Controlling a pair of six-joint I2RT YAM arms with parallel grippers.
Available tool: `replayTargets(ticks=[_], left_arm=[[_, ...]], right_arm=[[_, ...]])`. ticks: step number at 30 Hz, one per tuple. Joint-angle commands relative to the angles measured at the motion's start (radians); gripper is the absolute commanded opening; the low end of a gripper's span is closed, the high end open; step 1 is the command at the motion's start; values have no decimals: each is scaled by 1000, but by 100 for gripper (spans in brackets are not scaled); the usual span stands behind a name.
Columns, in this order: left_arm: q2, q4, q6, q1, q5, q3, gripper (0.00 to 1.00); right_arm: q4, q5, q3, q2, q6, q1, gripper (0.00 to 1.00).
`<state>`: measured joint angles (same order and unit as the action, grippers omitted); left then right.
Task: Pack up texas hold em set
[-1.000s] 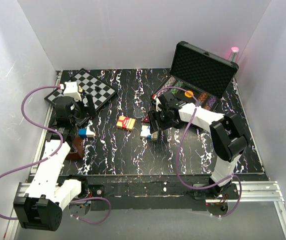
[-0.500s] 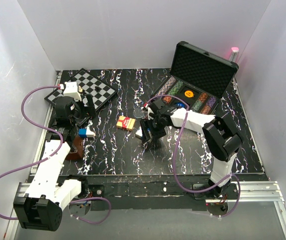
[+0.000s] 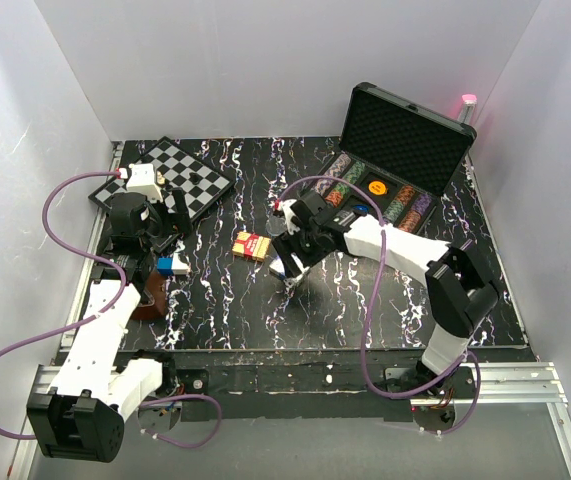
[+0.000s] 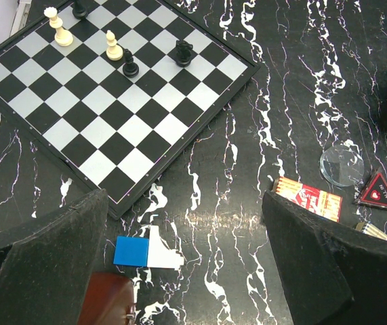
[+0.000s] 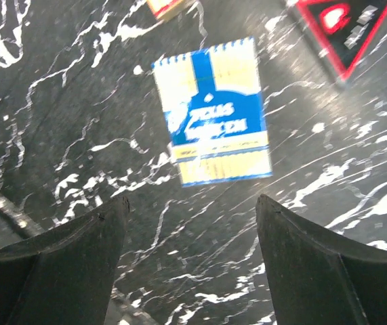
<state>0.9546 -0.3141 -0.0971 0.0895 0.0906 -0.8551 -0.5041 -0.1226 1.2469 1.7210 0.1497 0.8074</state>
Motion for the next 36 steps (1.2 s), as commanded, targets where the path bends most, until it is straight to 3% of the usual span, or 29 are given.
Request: replayTargets(ticks=[1, 16, 27, 36], left_arm=[[-20, -6, 3, 6, 11, -9, 98], [-27, -2, 4, 6, 17, -7, 98], [-17, -2, 4, 6, 14, -9, 98], [-16, -2, 2, 6, 9, -9, 98]], right_arm=[[-83, 100, 107, 69, -183, -2, 83], [-57, 67, 192, 218, -222, -2, 84], [-27, 219, 146, 219, -188, 44, 83], [-28, 215, 149, 255, -180, 58, 81]])
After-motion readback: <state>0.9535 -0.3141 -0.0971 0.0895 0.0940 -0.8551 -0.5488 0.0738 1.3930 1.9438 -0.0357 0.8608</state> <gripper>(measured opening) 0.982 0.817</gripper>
